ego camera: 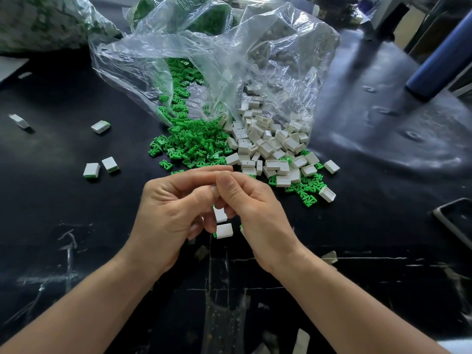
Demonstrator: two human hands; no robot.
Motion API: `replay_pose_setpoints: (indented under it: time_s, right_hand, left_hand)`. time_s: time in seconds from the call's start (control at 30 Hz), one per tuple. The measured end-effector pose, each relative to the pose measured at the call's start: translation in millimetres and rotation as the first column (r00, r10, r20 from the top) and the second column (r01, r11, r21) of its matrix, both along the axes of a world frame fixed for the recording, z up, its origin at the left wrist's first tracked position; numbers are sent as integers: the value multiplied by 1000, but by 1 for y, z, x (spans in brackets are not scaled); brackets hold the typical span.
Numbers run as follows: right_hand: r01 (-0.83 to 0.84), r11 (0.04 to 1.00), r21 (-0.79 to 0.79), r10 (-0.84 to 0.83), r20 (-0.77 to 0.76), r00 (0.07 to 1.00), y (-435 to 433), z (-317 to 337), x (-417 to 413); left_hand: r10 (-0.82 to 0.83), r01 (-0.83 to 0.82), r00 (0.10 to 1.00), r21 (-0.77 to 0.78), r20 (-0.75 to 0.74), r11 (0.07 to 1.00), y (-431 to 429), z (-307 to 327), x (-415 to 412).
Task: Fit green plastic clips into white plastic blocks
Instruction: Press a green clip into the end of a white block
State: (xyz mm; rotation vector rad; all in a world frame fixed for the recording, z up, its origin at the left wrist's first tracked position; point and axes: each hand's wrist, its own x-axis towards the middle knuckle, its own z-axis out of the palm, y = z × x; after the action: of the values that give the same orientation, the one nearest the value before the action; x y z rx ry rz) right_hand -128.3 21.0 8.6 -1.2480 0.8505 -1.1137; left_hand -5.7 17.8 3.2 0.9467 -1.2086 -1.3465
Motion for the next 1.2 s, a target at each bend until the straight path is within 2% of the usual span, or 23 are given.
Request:
replay_pose_setpoints:
  time_s: [0.47, 0.63, 0.8, 1.2]
  right_hand:
    - [-22, 1000, 4, 22, 53, 998, 0, -1, -2]
    - [-71, 997, 11, 70, 117, 991, -2, -3, -1]
    - [-64, 998, -6, 64, 167, 984, -2, -8, 3]
    - [0, 1000, -5, 0, 98, 995, -1, -10, 4]
  left_hand:
    - [-4, 5, 1000, -35, 30, 999, -1, 0, 3]
    - [-19, 26, 997, -110, 69, 994, -1, 0, 7]
    - [38, -30, 998, -154, 54, 988, 1, -1, 3]
    - [60, -57, 998, -131, 22, 990, 3, -3, 1]
